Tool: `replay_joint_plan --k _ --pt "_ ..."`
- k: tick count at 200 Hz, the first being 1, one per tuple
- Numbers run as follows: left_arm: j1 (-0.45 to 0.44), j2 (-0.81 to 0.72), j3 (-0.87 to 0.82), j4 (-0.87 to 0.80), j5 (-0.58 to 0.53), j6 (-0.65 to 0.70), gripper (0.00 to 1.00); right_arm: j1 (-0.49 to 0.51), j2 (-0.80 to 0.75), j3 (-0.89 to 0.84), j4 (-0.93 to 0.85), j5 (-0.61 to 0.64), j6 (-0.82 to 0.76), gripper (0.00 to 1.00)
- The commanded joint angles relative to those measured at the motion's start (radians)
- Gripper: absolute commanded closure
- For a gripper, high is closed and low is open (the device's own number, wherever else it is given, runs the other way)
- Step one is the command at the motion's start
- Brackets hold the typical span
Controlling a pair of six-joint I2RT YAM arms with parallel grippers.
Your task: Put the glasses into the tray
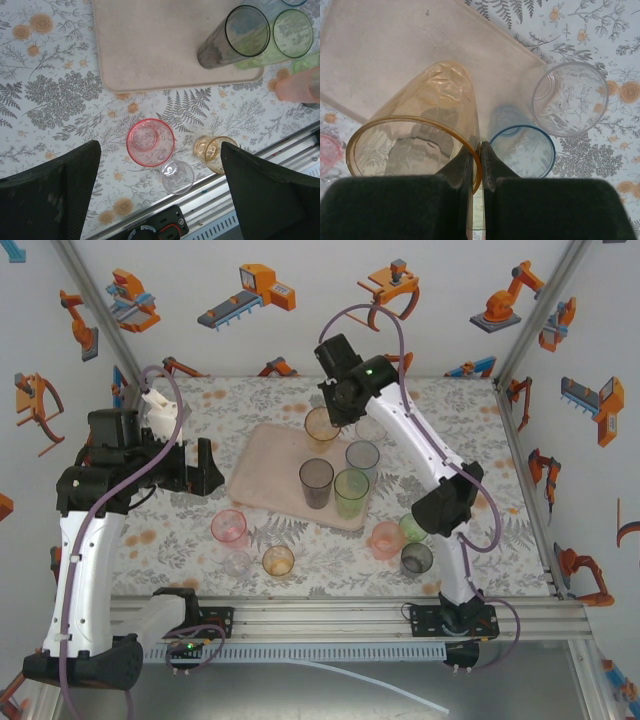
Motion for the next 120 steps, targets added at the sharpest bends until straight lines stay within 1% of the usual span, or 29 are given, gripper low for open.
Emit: replay_joint_plan --k 1,120 --pt "0.004 0.001 -0.002 0.001 0.034 -0.002 0.03 -0.012 0.014 -0.006 0.025 0.019 -0.021 1.00" --pt "0.005 0.004 -0.008 -0.001 0.045 -0.002 0.03 -0.024 0.082 -0.029 0.018 0.027 -0.055 1.00"
